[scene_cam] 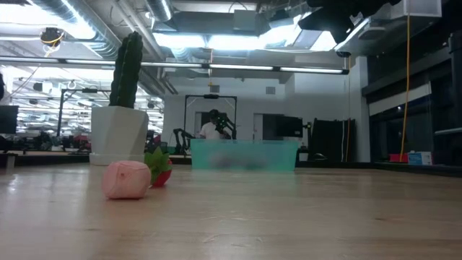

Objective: Pick and placing Produce into tupperware
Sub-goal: Put the peach into the container

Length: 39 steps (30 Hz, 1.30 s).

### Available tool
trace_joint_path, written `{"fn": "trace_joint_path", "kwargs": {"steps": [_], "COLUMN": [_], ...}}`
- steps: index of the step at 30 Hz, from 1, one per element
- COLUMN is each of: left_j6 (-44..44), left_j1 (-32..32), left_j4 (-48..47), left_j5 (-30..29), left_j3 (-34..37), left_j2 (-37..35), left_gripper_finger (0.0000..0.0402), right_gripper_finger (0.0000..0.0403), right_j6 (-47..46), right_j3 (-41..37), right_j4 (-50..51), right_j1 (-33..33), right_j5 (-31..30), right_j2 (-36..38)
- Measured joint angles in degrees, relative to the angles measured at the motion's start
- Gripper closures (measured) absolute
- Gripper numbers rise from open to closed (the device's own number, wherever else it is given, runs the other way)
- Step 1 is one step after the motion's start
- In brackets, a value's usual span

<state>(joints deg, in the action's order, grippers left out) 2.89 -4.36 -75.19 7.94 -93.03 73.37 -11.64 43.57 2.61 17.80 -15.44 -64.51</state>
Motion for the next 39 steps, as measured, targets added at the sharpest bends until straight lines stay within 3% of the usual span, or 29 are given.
{"fn": "trace_joint_path", "kwargs": {"steps": [10, 19, 24, 28, 31, 39], "left_j6": [7.9, 18.7, 21.2, 25.8, 26.6, 23.0], "left_j1": [-5.0, -9.7, -12.2, -15.0, -17.0, -24.3], "left_j4": [21.6, 44.2, 55.0, 61.1, 63.0, 74.4], "left_j5": [0.0, 0.1, -0.1, -6.6, -10.2, -12.1], "left_j3": [32.1, 50.7, 56.2, 57.8, 57.8, 57.8], "left_j2": [-12.0, -12.2, -11.8, -9.2, -5.5, 4.1], "left_gripper_finger": [0.0236, 0.0235, 0.0241, 0.0235, 0.0216, 0.0153], "right_gripper_finger": [0.0181, 0.0181, 0.0181, 0.0181, 0.0181, 0.0181], "right_j6": [0.1, 1.6, 1.7, 1.7, 1.7, 1.7], "right_j3": [0.0, 0.0, 0.0, 0.0, 0.0, 0.0], "right_j4": [0.0, 0.1, 0.1, 0.1, 0.1, 0.2], "right_j1": [0.0, 0.0, 0.0, 0.0, 0.0, 0.0], "right_j5": [0.0, 0.0, 0.0, 0.0, 0.0, 0.0], "right_j2": [0.0, 0.0, 0.0, 0.0, 0.0, 0.0]}}
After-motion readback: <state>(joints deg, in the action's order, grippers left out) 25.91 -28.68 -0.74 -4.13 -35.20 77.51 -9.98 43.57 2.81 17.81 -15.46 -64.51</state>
